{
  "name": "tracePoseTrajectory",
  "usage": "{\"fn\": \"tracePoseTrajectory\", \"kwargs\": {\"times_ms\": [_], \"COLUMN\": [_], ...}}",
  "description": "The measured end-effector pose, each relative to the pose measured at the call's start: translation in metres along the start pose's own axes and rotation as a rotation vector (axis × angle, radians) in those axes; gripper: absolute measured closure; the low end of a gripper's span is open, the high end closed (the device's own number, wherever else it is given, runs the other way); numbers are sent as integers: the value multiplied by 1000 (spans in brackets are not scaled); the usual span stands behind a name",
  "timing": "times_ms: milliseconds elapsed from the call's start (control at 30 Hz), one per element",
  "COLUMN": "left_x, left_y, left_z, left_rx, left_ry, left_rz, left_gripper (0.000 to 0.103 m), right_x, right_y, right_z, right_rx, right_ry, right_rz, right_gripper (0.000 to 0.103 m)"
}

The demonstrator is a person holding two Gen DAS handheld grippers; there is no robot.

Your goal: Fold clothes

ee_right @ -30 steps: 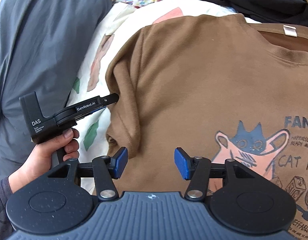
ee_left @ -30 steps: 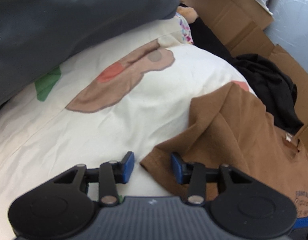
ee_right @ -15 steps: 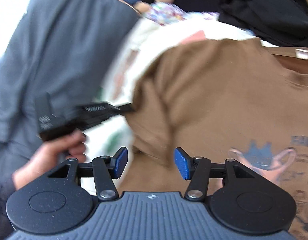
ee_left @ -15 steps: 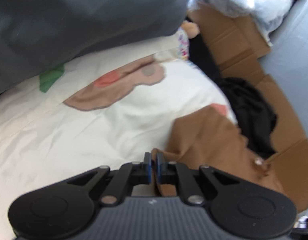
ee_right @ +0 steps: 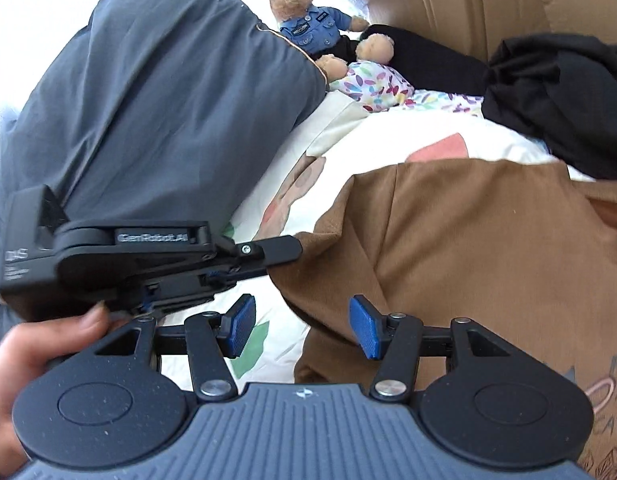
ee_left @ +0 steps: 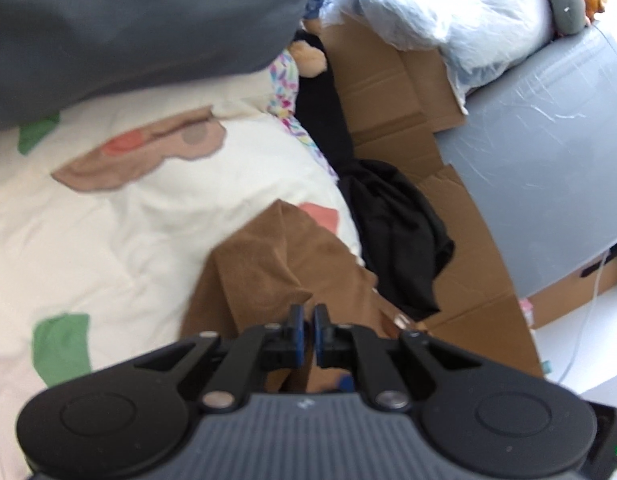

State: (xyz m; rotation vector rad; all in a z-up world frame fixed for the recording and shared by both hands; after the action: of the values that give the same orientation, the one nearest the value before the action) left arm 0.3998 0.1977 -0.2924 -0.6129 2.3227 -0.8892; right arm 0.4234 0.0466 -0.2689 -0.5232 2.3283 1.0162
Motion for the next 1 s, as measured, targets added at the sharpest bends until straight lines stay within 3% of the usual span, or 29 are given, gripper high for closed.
{"fn": "tracePoseTrajectory", "kwargs": {"times_ms": [233,300,333,367,433,600,767,933,1000], "left_x": [4,2,2,1,-2,-17,-33,-54,-62], "left_y": [-19,-22,-23,-22,-21,-23,-20,-25,-31], "left_z": [5,6,7,9,11,17,28,46,56], "left_rx": [47,46,45,45,37,-35,-96,-179,-179], "left_ry": [30,32,35,39,34,-7,-16,-3,30], "left_rz": [-12,-1,-2,-6,-11,68,127,263,316], "left_gripper": [98,98,97,96,92,87,72,63,61], "right_x": [-6,-8,-9,-10,-11,-13,-14,-10,-11], "right_y": [3,1,0,-2,-5,-10,-17,-23,-25], "right_z": [14,14,14,15,15,15,13,13,14], "right_rx": [48,55,62,74,84,74,63,58,55], "right_ry": [-20,-50,-59,-62,-69,-73,-73,-53,-43], "right_rz": [-46,-61,-67,-67,-66,-59,-39,-26,-21], "right_gripper": [48,65,82,91,99,100,100,100,100]}}
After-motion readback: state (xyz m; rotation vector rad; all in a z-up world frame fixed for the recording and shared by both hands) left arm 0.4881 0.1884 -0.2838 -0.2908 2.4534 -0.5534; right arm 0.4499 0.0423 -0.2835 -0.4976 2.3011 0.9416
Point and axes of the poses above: each gripper's, at about its wrist camera, not at the fingertips, and z roughly the way its jaws point, y to its left, x to its underside, the point moved 7 cm from there along z, roughly the way its jaws point, and after that the axes turned 6 degrees about -z, right-handed, at the moved point
